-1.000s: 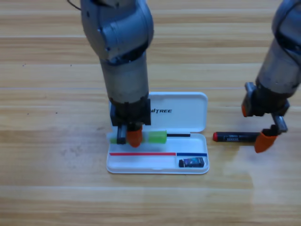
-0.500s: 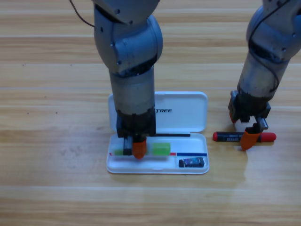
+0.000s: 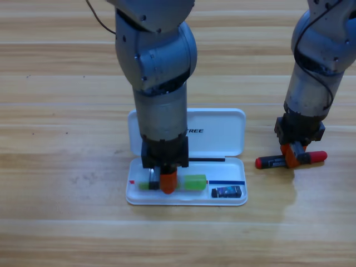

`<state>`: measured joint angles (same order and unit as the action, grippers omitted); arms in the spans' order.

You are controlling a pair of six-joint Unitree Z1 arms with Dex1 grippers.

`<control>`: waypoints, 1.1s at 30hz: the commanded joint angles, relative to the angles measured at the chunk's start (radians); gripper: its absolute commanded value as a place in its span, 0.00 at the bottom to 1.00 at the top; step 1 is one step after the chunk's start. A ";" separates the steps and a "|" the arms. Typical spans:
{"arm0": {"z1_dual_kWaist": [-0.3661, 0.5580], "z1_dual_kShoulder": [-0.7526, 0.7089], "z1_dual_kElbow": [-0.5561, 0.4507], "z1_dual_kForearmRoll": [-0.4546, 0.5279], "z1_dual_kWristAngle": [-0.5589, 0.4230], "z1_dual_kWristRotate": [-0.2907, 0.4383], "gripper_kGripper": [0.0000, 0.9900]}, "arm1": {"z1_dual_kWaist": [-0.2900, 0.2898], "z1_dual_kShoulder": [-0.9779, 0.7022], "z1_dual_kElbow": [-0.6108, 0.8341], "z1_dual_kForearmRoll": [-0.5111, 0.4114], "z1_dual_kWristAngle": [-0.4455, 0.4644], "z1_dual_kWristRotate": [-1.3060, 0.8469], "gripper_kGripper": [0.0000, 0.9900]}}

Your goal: Clean up eraser and pencils

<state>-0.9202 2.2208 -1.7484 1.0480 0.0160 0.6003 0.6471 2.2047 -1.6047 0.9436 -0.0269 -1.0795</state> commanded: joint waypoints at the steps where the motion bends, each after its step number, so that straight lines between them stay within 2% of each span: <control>1: -0.019 0.042 0.027 0.001 -0.010 -0.011 0.00 | -0.027 0.023 0.025 0.023 -0.027 0.018 0.00; 16: -0.019 0.034 0.032 0.003 -0.004 -0.020 0.00 | -0.018 -0.171 0.083 0.069 -0.024 0.061 0.00; 17: -0.019 0.036 0.032 0.003 -0.004 -0.020 0.06 | -0.015 -0.183 0.089 0.078 -0.024 0.064 0.00; 19: -0.019 0.036 0.035 0.004 -0.001 -0.020 0.35 | -0.006 -0.207 0.092 0.101 -0.015 0.070 0.00; 21: -0.019 0.036 0.038 0.006 0.002 -0.025 0.71 | -0.001 -0.226 0.095 0.112 -0.015 0.078 0.00; 23: -0.019 0.033 0.038 0.004 0.005 -0.030 0.95 | 0.002 -0.235 0.097 0.113 -0.015 0.081 0.00; 24: -0.019 0.031 0.038 0.004 0.005 -0.030 1.00 | 0.002 -0.237 0.097 0.113 -0.016 0.084 0.00; 28: -0.019 0.031 0.036 0.004 0.007 -0.034 1.00 | 0.014 -0.258 0.104 0.118 -0.013 0.101 0.00; 33: -0.019 0.025 0.040 0.006 0.009 -0.037 1.00 | 0.072 -0.281 0.089 0.170 0.021 0.136 0.00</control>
<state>-0.9221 2.2207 -1.7364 1.0481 0.0166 0.5771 0.6520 1.9818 -1.5305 1.0527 -0.0430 -0.9761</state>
